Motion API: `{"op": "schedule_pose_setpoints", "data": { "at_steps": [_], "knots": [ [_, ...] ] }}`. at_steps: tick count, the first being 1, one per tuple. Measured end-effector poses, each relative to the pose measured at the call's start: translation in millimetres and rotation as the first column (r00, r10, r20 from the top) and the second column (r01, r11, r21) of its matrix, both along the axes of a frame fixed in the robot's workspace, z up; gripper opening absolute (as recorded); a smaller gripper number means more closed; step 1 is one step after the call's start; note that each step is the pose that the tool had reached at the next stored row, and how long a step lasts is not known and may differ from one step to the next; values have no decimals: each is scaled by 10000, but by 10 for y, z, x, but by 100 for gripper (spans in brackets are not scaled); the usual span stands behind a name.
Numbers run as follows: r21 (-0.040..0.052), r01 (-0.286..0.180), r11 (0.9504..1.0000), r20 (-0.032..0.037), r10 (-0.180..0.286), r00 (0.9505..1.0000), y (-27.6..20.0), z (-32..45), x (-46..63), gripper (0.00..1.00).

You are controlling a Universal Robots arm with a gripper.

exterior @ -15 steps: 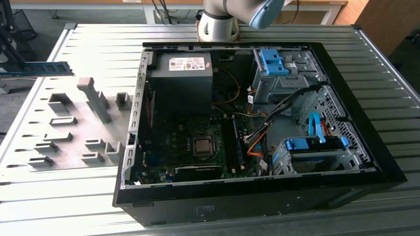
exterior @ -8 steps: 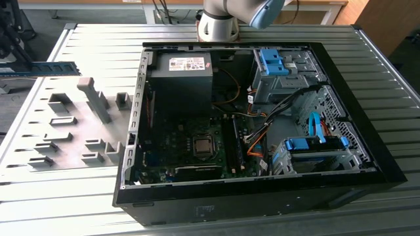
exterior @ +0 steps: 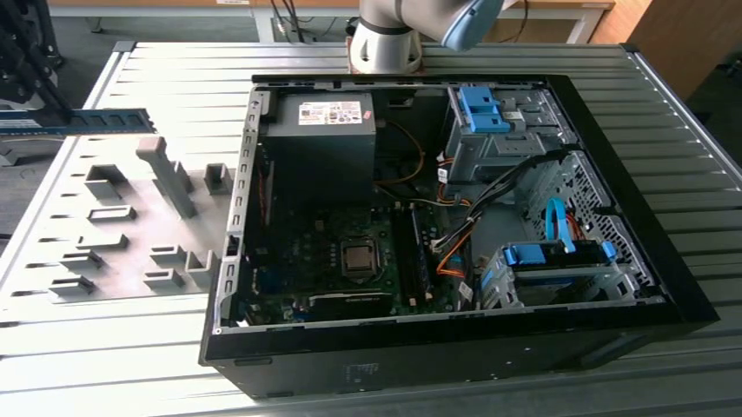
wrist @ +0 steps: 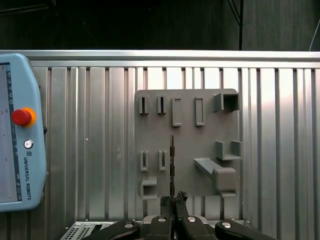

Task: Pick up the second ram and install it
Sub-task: 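Pick up the second ram and move it above second insertion slot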

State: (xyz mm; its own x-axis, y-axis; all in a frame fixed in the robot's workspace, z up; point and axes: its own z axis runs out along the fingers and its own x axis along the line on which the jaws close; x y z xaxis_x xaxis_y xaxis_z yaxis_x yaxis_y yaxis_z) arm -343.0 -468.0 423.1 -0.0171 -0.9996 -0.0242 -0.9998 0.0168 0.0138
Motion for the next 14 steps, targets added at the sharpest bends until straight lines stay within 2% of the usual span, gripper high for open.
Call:
{"op": "schedule_pose_setpoints", "data": {
  "at_steps": [14],
  "knots": [
    [-1, 0, 10000, 0, 0, 10000, 0, 0, 181, 14]
  ]
}}
